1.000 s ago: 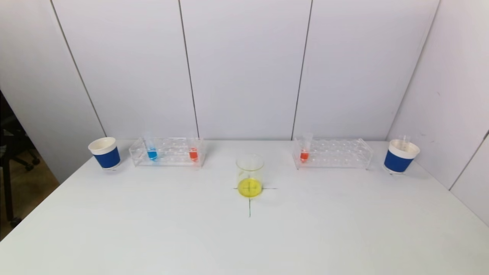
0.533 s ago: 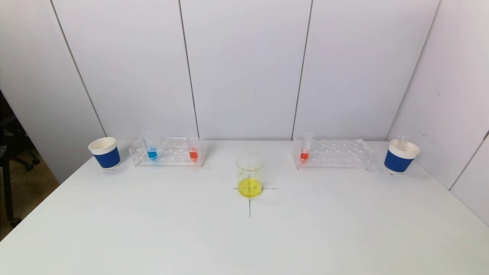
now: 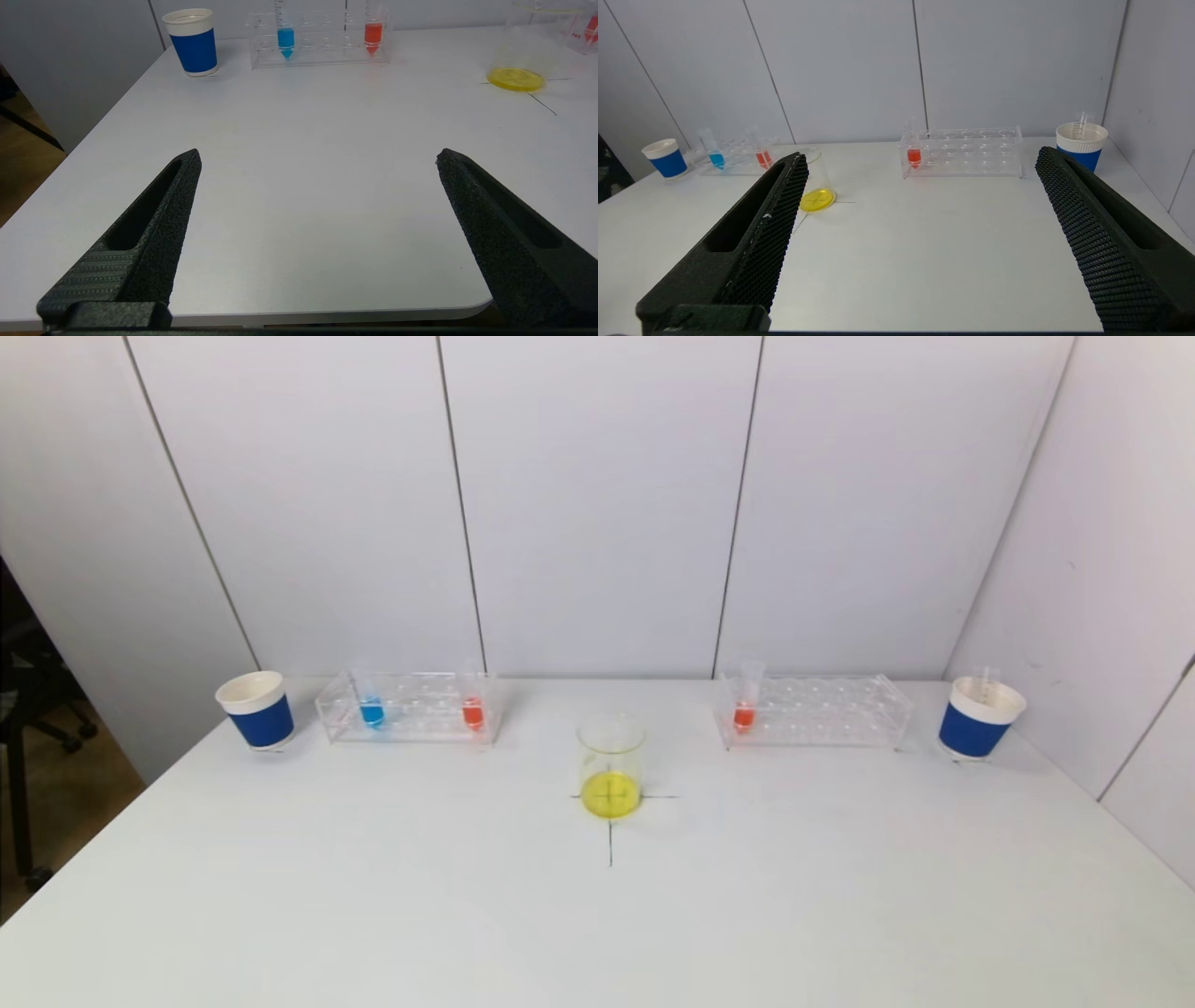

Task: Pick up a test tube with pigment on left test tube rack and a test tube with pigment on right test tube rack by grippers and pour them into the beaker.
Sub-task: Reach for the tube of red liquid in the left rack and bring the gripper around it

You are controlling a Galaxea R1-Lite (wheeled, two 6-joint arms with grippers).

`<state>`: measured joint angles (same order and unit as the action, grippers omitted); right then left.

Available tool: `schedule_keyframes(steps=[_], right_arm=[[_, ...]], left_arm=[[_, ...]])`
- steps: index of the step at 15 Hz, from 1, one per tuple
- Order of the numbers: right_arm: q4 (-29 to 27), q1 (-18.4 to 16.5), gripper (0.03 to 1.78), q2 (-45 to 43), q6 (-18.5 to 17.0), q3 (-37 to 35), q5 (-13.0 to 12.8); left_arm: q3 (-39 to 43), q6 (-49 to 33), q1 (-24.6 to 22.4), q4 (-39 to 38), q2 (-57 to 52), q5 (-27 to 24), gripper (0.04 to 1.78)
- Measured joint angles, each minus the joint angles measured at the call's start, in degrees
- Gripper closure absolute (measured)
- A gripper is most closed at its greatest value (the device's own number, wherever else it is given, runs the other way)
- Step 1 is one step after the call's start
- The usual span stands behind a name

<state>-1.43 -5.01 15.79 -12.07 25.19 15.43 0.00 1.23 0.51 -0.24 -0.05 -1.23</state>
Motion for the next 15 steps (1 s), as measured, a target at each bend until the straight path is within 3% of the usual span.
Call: schedule_keyframes(steps=[2,9,12,15], right_arm=[[-3.5,0.0,0.04,0.0,0.04,2.1,0.18],[-5.33,0.99,0.04,-0.16,0.09,2.76,1.21],[-12.63,4.52,0.04,-2.15,0.04,4.05,-0.52],[-13.87,5.22,0.04,-6.29,0.69,2.34,-3.43]], left_arm=[[0.0,-0.02,0.0,0.0,0.0,0.02,0.06],[0.0,-0.02,0.0,0.02,0.0,0.02,0.06],[0.0,0.0,-0.02,0.0,0.0,0.0,0.06],[0.0,0.0,0.0,0.0,0.0,0.0,0.06]])
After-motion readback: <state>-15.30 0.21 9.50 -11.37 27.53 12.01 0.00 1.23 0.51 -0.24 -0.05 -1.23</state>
